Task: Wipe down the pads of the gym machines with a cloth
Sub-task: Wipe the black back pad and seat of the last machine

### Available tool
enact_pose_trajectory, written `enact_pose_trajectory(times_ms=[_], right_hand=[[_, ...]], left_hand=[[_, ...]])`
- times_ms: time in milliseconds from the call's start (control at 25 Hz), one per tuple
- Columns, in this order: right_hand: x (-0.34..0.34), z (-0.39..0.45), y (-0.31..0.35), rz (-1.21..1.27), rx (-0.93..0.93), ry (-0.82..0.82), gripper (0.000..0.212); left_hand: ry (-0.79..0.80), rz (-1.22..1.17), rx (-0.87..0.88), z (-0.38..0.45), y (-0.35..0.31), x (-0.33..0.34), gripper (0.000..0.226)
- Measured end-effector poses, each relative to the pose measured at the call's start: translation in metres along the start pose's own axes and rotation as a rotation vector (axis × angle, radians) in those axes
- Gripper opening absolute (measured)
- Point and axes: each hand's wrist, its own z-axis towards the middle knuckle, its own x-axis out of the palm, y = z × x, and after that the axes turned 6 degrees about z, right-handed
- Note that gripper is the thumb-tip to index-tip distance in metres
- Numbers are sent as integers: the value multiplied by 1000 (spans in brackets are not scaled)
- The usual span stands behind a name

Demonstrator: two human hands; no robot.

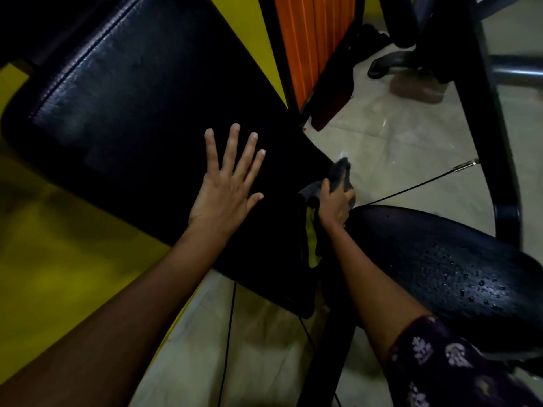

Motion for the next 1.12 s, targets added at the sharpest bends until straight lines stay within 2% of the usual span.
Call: enact_pose_trajectory(times_ms=[120,200,360,480,560,640,720,880,1120], right_hand=[[9,-14,-17,73,185,48,59],[13,-37,-27,71,238,94,58],[0,-78,-45,-22,100,375,53],[-42,-90,-50,-236,-73,519,46],[-69,-99,-45,-397,-200,530,47],[-95,-113,-37,-484,-285,563,47],[-126,-126,-30,-566,-345,584,46],[-199,-147,-29,-838,-423,573,55],[-308,-133,-57,-1078,-392,498,57]], left_hand=[[0,24,-5,0,-1,3,75],[-5,30,-4,1,-1,2,74],[43,18,-22,2,2,-2,73],[104,-75,-29,-3,9,-10,71],[196,-248,-39,-7,4,-23,67],[307,-581,-136,-15,-11,-46,64],[383,-869,-215,-27,-38,-75,62],[562,-1254,-270,-50,-95,-127,60],[672,-1506,-251,-62,-171,-200,61]])
